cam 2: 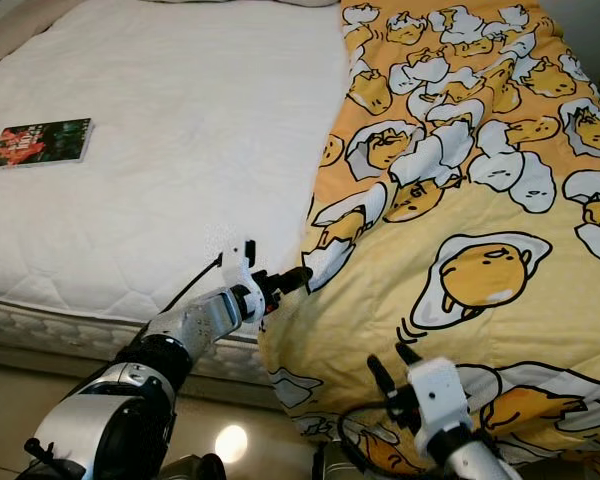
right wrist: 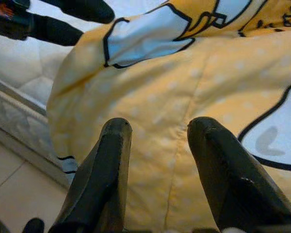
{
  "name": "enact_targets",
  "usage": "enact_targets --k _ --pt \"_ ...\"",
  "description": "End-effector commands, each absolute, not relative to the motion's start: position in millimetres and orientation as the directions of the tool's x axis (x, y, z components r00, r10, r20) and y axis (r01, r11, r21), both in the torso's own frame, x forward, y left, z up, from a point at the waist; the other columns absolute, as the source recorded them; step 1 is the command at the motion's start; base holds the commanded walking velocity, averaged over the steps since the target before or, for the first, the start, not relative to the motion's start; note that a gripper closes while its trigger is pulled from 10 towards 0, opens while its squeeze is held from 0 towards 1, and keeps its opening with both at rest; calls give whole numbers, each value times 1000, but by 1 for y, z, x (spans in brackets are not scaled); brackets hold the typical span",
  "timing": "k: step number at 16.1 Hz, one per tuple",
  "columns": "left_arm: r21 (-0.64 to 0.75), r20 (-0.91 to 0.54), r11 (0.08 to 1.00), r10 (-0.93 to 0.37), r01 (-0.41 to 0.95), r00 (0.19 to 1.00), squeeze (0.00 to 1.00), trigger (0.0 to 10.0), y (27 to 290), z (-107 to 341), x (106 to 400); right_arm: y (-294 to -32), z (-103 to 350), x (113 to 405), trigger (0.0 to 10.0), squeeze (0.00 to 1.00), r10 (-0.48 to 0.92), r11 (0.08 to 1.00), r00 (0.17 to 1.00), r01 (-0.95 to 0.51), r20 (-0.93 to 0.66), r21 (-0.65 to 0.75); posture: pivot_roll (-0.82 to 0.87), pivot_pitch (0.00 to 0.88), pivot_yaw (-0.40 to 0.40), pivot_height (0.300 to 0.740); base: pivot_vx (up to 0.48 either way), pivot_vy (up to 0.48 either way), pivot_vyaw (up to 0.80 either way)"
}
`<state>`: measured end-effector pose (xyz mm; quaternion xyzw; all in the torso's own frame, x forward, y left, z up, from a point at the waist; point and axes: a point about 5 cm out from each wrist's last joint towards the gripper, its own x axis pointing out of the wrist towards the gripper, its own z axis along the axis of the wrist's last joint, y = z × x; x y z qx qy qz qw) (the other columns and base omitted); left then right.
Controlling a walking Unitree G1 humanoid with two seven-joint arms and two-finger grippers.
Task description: Clean up the room
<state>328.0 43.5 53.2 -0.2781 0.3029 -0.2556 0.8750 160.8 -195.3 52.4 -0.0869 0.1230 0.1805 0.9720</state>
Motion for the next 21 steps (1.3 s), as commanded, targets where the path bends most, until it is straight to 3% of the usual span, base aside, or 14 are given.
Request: enact_targets --k 1,2,3,9,13,21 --pt "-655 -398 694 -653 300 644 0 10000 21 45 315 -195 55 161 10000 0 345 917 898 -385 -274 -106 -302 104 48 740 0 0 0" --pt "-639 -394 699 -657 323 643 0 10000 18 44 312 -193 56 163 10000 0 351 914 895 -391 -274 -106 -298 96 47 740 0 0 0" --pt "-629 -386 701 -657 336 647 0 0 16 42 310 -191 57 165 10000 0 356 913 894 -395 -271 -103 -296 86 46 740 0 0 0" --pt "-744 -391 635 -665 206 637 0 0 10 38 305 -181 62 173 10000 0 378 908 888 -411 -263 -83 -288 73 44 740 0 0 0" --pt "-709 -377 627 -724 323 577 0 0 -2 37 297 -176 64 174 10000 0 384 905 884 -418 -266 -81 -283 84 45 740 0 0 0" --pt "-672 -314 628 -722 393 617 0 0 -7 46 301 -168 65 177 10000 0 384 907 884 -416 -267 -72 -283 92 54 740 0 0 0"
